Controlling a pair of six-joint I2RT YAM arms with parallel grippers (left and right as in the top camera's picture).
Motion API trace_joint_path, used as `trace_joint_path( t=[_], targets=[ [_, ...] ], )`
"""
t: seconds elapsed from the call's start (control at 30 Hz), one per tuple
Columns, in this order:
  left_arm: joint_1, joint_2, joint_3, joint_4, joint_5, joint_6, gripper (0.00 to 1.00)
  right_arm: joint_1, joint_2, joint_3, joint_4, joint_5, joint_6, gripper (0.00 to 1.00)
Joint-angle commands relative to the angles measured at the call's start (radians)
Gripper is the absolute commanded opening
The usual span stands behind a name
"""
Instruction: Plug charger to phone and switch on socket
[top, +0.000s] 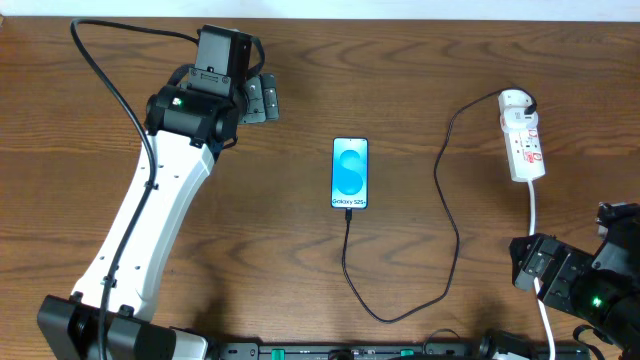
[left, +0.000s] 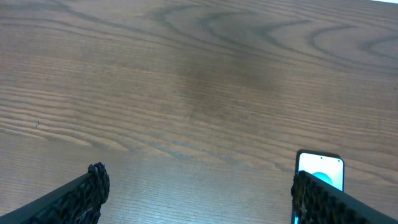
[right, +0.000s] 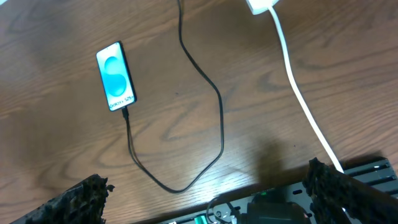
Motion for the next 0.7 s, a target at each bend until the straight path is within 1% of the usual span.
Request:
trace_joint_path(
  t=[0.0,0.23,0.37,0.5,0.67],
  targets=[
    [0.003,0.003,0.004,0.000,-0.016,0.002,0.95,0.008,-0.002,-0.005,-0.003,0.022,-0.022,0.99],
    [0.003,0.003,0.004,0.000,-0.016,0.002,0.95,0.008,-0.002,-0.009,0.014,0.054,-0.042,0.99],
    [0.003,0.003,0.004,0.000,-0.016,0.002,0.95,0.011,-0.046,-0.055,0.103,0.006,-0.106,0.99],
    [0.003,0.003,0.004,0.000,-0.016,0.002,0.95,0.052,-0.153,-0.164,0.216,-0.031,-0.184,0.99],
    [0.003,0.003,0.004,0.000,-0.016,0.002,0.95,0.132,-0.338,-0.360,0.380,-0.031,-0.210,0.99]
  ],
)
